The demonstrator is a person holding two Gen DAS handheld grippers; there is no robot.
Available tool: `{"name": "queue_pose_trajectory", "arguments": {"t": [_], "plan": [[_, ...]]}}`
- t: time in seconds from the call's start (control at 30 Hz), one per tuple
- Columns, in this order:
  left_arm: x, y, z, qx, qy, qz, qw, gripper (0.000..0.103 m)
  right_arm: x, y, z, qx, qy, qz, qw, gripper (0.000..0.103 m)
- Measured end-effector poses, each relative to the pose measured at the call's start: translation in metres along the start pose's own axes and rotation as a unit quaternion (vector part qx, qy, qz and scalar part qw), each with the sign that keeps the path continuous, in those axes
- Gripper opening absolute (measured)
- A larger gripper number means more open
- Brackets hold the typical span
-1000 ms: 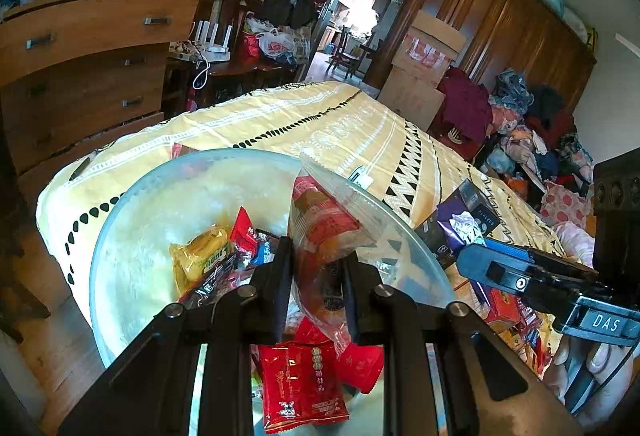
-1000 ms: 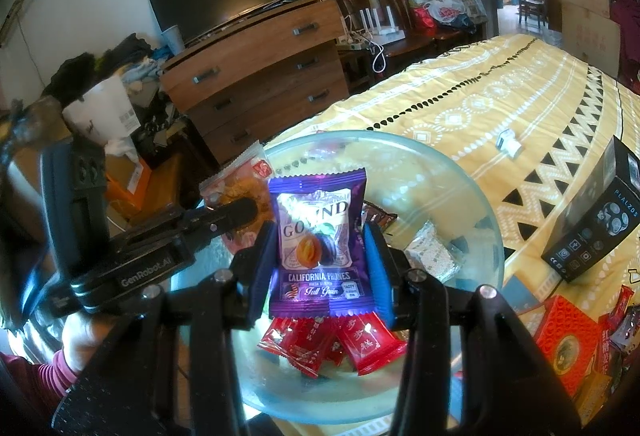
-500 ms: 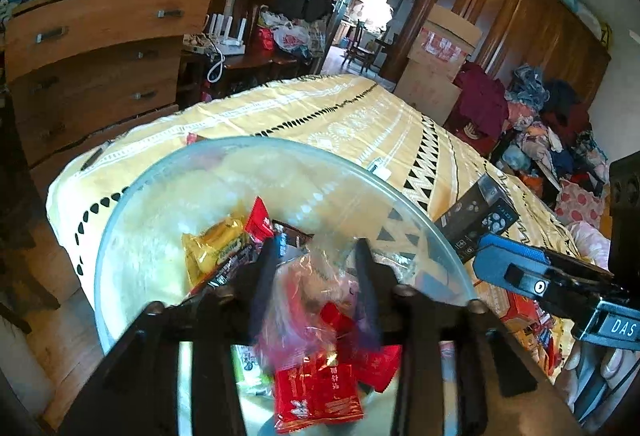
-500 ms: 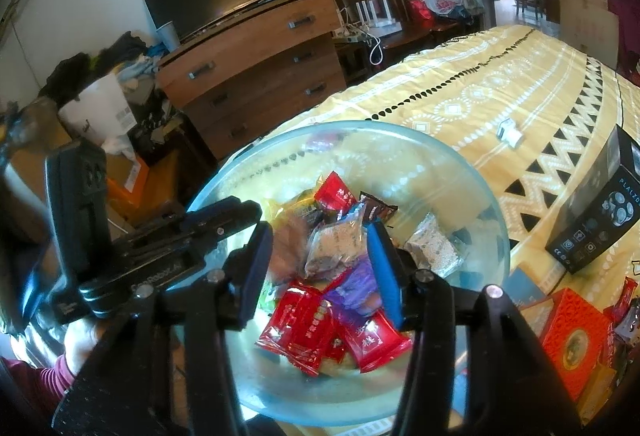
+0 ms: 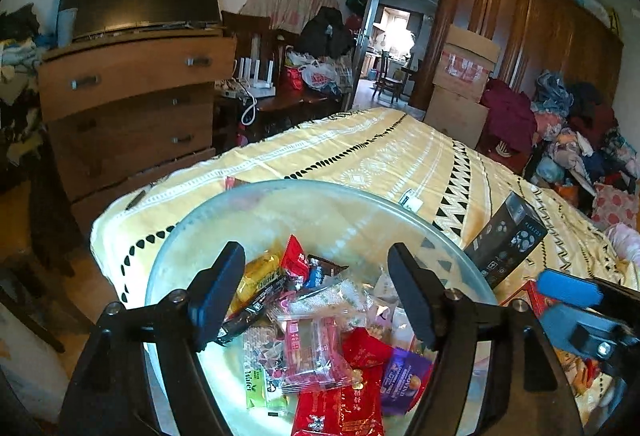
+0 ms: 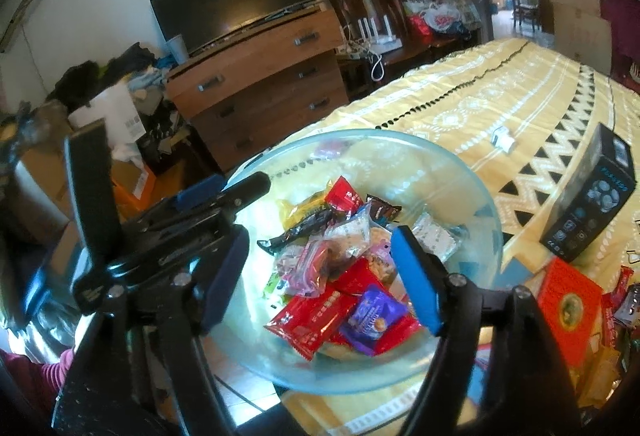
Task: Organize snacks
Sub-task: 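Move both open tools away from the bowl back toward the snack pile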
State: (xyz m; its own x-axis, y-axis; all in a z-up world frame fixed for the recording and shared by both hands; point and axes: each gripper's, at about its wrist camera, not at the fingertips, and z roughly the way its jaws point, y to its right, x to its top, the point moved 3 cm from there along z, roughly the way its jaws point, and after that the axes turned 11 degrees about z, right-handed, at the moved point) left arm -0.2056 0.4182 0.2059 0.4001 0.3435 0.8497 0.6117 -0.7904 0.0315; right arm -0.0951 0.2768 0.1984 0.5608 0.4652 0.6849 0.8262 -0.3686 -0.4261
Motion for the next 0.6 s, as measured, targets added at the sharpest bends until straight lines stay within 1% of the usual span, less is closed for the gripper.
{"name": "queue_pose_trajectory", "arguments": {"t": [0.17,0.3,0.47,0.5,0.6], "plan": [[0.005,0.016,-0.01,0.007,0.009,0.018,0.9998,0.075,-0.007,0.003,-0.021,0.005,0.014,0.006,1.0,0.078],[0.011,0.029,-0.019,0.008,0.016,0.029,0.9994,0.075,-0.01,0.013,-0.036,0.009,0.026,0.019,0.999,0.079],[0.012,0.043,-0.024,-0.006,0.017,0.047,0.9987,0.076,-0.017,0.027,-0.057,0.011,0.042,0.024,0.999,0.079],[0.012,0.044,-0.026,-0.009,0.017,0.05,0.9986,0.076,-0.02,0.034,-0.065,0.007,0.049,0.023,0.999,0.079],[0.009,0.047,-0.03,-0.021,0.019,0.05,0.9984,0.076,-0.039,0.074,-0.096,-0.032,0.065,0.04,0.997,0.079]]}}
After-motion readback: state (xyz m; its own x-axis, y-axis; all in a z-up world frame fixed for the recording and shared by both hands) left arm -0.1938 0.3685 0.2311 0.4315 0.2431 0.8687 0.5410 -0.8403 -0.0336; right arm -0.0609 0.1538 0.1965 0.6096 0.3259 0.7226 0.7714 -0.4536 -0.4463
